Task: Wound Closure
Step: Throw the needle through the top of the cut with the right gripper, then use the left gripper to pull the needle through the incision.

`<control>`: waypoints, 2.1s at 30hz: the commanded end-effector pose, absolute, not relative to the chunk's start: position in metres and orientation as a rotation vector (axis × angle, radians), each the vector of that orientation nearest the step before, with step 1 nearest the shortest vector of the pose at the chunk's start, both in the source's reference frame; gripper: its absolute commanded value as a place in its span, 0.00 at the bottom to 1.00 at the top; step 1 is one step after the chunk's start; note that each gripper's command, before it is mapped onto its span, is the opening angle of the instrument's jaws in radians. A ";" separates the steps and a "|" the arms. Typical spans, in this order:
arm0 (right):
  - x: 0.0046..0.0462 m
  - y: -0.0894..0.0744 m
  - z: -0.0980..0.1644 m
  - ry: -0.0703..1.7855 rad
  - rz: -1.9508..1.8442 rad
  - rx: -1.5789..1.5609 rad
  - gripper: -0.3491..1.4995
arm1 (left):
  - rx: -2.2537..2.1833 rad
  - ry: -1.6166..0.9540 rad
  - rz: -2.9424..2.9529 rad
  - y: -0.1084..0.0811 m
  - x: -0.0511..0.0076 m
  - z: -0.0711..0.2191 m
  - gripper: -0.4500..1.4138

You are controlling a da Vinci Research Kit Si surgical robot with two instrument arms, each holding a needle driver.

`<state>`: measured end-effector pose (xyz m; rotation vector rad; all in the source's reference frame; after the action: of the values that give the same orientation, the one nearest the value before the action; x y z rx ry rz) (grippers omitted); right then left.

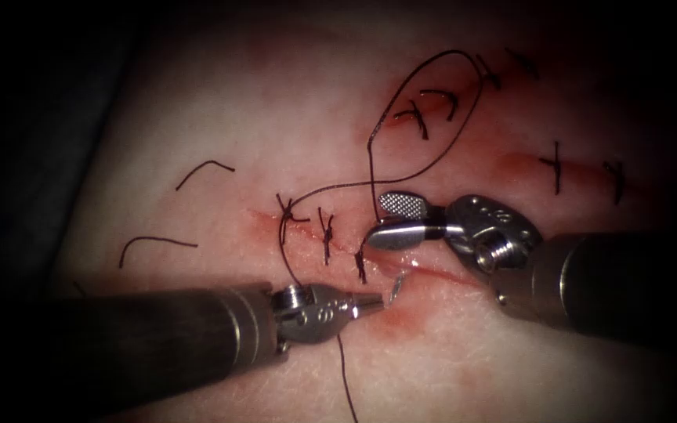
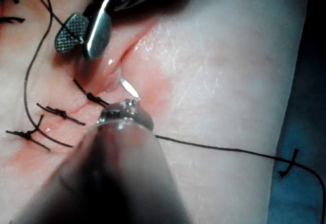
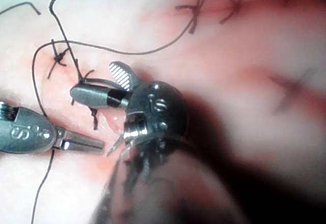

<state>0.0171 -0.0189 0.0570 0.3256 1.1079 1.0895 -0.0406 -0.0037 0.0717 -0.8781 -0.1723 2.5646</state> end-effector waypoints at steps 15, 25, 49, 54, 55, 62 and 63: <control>0.0184 -0.019 0.058 0.893 0.826 -0.026 0.28 | -0.876 -0.171 2.564 -0.004 -0.0413 0.072 0.04; 0.0194 -0.020 0.057 0.934 0.977 0.168 0.00 | -0.880 -0.177 2.566 -0.004 -0.0408 0.072 0.04; 0.0186 -0.025 0.059 0.663 1.180 0.490 0.00 | -0.928 -0.178 2.591 -0.003 -0.0402 0.072 0.04; 0.0168 -0.022 0.059 0.945 1.176 0.522 0.90 | -1.214 -0.199 2.639 -0.003 -0.0402 0.072 0.17; 0.0158 -0.021 0.059 0.980 1.174 0.532 0.91 | -1.323 -0.200 2.647 -0.002 -0.0401 0.072 0.23; 0.0109 -0.017 0.059 1.060 1.177 0.559 0.94 | -1.543 -0.185 2.686 -0.002 -0.0399 0.072 0.44; 0.0104 -0.017 0.059 1.063 1.174 0.565 0.92 | -1.570 -0.192 2.683 -0.002 -0.0398 0.072 0.46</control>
<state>0.0093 -0.0161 0.0586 0.5744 1.0678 1.1689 -0.0393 -0.0019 0.0710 -1.5992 -0.1977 2.6811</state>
